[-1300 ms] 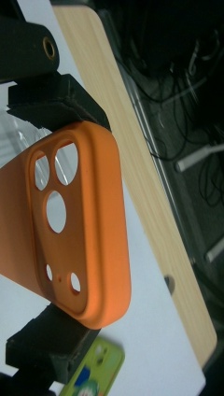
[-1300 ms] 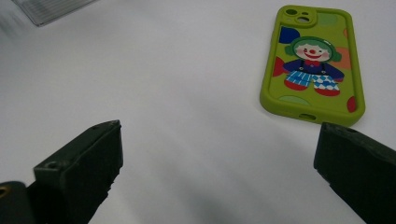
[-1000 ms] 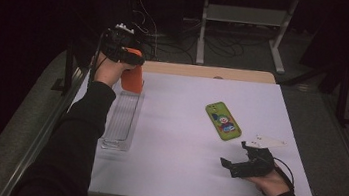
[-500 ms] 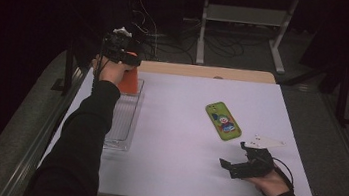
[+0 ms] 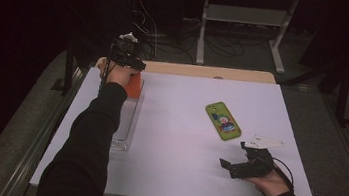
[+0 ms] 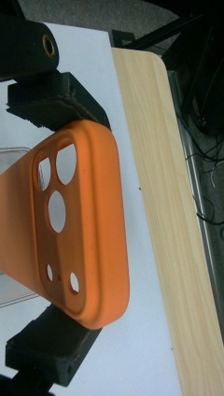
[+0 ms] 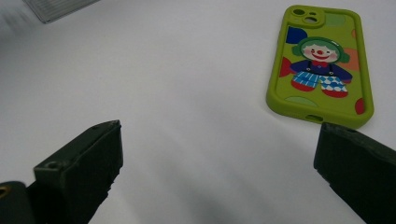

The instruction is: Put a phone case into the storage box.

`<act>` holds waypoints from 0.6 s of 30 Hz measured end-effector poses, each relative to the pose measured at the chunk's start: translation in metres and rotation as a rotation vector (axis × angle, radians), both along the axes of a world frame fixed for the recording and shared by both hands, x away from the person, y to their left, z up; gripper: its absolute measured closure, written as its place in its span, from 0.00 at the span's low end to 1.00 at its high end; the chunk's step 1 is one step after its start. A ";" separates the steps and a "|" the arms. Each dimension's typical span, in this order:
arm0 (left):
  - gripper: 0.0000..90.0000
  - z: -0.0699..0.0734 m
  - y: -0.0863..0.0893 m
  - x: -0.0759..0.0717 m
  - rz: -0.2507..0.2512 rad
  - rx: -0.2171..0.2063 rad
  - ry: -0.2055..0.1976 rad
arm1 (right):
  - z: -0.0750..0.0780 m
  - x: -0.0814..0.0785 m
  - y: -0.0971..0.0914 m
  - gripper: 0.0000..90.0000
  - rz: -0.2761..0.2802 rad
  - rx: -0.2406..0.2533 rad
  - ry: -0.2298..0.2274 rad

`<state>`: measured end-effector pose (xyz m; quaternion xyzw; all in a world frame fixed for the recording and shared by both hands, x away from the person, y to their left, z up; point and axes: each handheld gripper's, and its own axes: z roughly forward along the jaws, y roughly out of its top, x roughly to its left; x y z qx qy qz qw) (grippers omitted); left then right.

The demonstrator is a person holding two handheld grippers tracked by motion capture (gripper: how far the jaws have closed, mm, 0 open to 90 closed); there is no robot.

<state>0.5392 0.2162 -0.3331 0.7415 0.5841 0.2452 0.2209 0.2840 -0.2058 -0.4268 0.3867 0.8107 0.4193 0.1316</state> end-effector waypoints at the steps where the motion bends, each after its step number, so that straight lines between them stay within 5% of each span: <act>1: 0.16 0.000 0.000 0.000 -0.003 0.011 0.003 | 0.000 0.000 0.000 0.01 0.000 0.000 0.000; 18: 0.14 -0.011 0.000 0.005 0.051 0.023 -0.019 | 0.000 0.000 0.001 0.01 0.002 0.001 0.003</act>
